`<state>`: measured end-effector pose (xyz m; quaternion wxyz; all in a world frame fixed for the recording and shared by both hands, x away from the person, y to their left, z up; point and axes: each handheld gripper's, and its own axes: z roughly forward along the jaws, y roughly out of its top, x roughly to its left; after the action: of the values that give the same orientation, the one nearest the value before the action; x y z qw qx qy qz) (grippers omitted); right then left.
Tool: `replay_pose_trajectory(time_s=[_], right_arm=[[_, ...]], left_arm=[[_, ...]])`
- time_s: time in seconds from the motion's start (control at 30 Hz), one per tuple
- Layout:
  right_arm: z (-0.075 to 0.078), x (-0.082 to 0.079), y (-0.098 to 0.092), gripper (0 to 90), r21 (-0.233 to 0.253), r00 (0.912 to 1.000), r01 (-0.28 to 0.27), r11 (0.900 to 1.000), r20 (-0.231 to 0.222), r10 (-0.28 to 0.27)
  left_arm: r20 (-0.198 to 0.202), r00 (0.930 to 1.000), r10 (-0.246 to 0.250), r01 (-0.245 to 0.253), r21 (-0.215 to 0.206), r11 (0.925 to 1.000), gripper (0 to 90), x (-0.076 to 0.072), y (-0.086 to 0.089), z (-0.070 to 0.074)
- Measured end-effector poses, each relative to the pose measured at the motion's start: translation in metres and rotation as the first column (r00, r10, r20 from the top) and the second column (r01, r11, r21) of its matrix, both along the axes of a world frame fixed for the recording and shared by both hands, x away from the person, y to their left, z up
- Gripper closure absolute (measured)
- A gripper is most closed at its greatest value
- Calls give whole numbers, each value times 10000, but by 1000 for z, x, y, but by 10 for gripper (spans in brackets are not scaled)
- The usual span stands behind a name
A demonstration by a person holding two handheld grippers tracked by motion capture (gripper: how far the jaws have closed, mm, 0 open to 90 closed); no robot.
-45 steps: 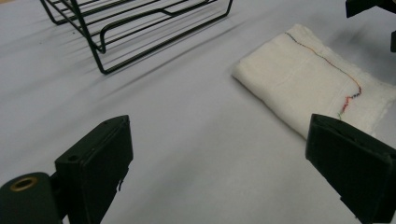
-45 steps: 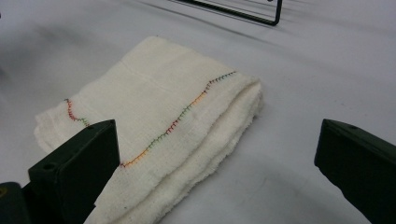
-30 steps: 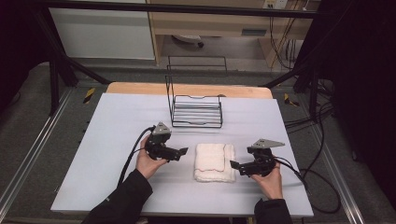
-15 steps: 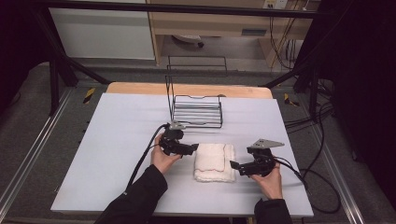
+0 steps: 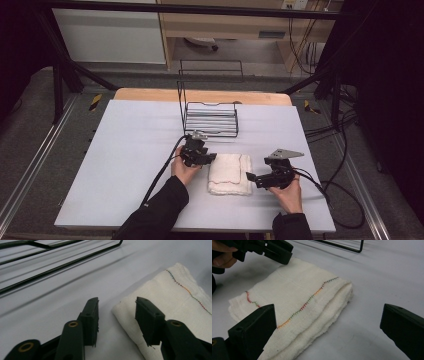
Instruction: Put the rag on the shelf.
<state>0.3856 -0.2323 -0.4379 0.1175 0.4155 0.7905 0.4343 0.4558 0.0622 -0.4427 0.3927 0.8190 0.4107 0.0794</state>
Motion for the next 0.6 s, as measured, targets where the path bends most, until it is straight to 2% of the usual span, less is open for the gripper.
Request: replay_pose_trajectory(time_s=[0.17,0.37,0.53,0.6], right_arm=[[0,0,0,13,-18,10000,17,10000,-35,-17],[0,1,0,18,-44,10000,43,10000,-67,-44],[-1,3,0,30,-51,10000,46,10000,50,-46],[-1,4,0,39,-15,9999,149,9999,-53,-149]], left_arm=[[-159,9999,8,-8,-14,10000,654,2,-4,-3],[-267,9996,10,-9,30,10000,715,1,-8,-4],[-227,9997,3,1,175,9998,750,-1,-11,-4],[-162,9998,-62,66,240,9997,769,-2,-12,-4]])
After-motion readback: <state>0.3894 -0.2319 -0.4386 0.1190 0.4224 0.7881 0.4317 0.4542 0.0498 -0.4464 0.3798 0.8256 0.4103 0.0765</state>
